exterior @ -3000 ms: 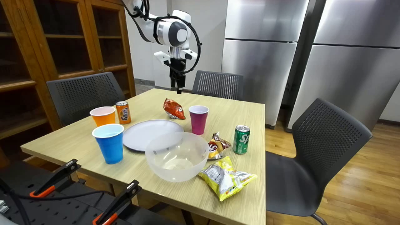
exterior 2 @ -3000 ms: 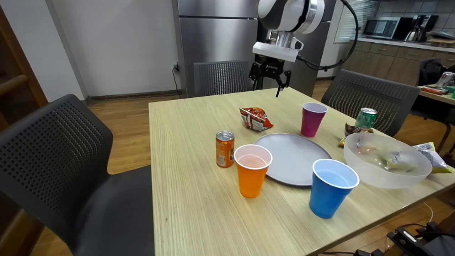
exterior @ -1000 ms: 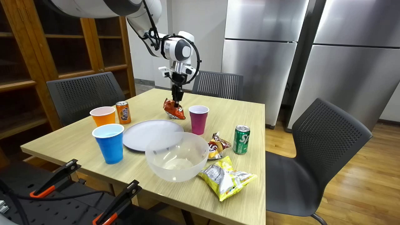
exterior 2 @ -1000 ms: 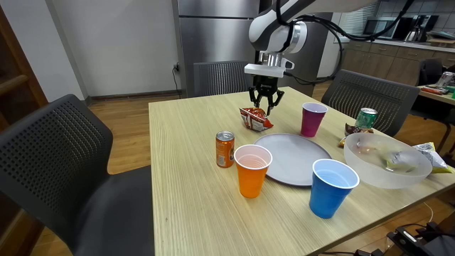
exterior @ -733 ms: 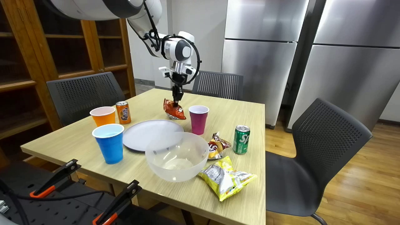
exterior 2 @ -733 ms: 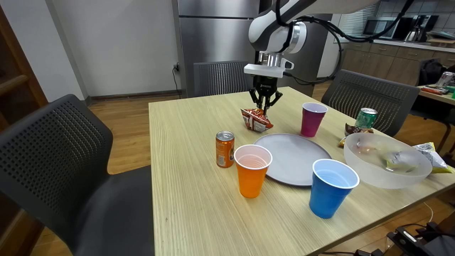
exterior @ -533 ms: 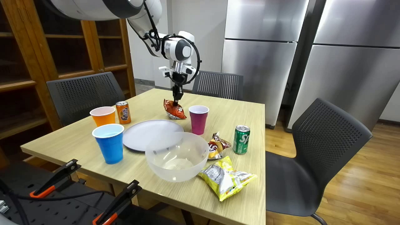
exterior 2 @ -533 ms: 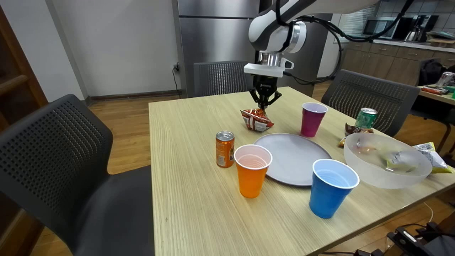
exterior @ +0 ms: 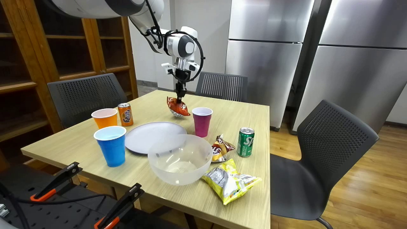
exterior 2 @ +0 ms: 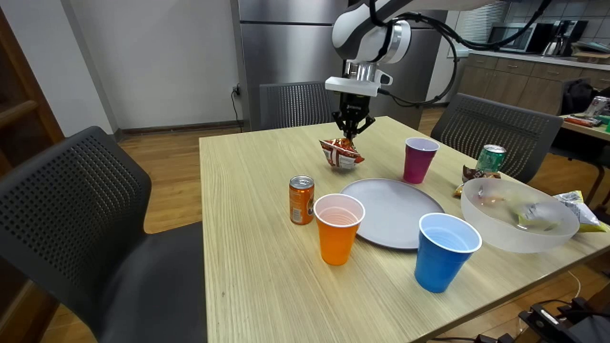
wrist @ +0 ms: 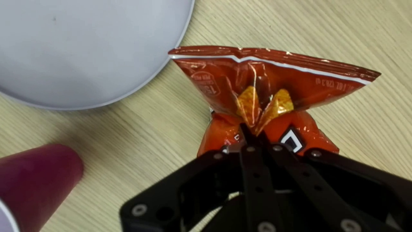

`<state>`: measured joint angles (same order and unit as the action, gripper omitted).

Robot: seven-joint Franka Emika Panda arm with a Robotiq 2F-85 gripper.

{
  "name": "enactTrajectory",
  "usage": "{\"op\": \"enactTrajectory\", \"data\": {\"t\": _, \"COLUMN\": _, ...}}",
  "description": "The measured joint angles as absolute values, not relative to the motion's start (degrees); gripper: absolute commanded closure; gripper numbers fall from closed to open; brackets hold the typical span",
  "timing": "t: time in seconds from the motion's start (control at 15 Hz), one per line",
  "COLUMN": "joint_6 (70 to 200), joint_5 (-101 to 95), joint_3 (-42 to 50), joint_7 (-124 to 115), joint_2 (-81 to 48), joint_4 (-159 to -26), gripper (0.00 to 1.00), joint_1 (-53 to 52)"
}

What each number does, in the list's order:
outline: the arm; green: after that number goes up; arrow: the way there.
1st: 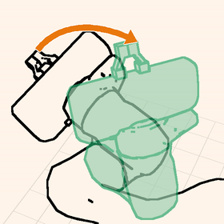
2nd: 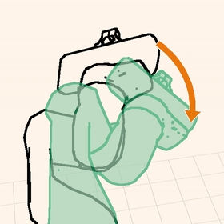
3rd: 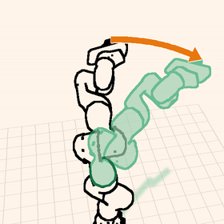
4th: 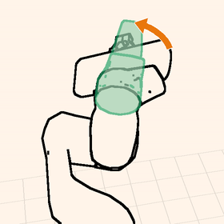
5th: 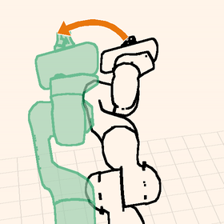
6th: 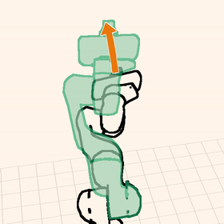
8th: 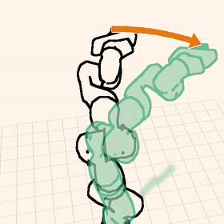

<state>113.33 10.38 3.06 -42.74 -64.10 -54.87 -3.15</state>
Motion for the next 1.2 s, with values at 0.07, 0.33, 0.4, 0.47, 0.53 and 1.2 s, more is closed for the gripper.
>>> {"op": "enactTrajectory", "data": {"t": 0.07, "joint_6": 113.3, "joint_5": 10.4, "joint_3": 3.0, "joint_7": -42.7, "joint_2": -63.6, "joint_4": -54.9, "gripper": 1.00, "joint_1": -3.2}}
{"op": "enactTrajectory", "data": {"t": 0.33, "joint_6": 113.4, "joint_5": 10.4, "joint_3": 2.8, "joint_7": -42.6, "joint_2": -61.2, "joint_4": -55.6, "gripper": 1.00, "joint_1": -3.5}}
{"op": "enactTrajectory", "data": {"t": 0.4, "joint_6": 113.5, "joint_5": 10.4, "joint_3": 2.8, "joint_7": -42.5, "joint_2": -60.4, "joint_4": -56.2, "gripper": 1.00, "joint_1": -3.6}}
{"op": "enactTrajectory", "data": {"t": 0.47, "joint_6": 113.7, "joint_5": 10.4, "joint_3": 2.8, "joint_7": -42.5, "joint_2": -59.5, "joint_4": -57.1, "gripper": 1.00, "joint_1": -3.7}}
{"op": "enactTrajectory", "data": {"t": 0.53, "joint_6": 114.1, "joint_5": 10.4, "joint_3": 2.8, "joint_7": -42.4, "joint_2": -58.4, "joint_4": -58.3, "gripper": 1.00, "joint_1": -3.8}}
{"op": "enactTrajectory", "data": {"t": 1.2, "joint_6": 122.7, "joint_5": 10.3, "joint_3": 2.8, "joint_7": -41.9, "joint_2": -44.1, "joint_4": -80.1, "gripper": 1.00, "joint_1": -5.4}}
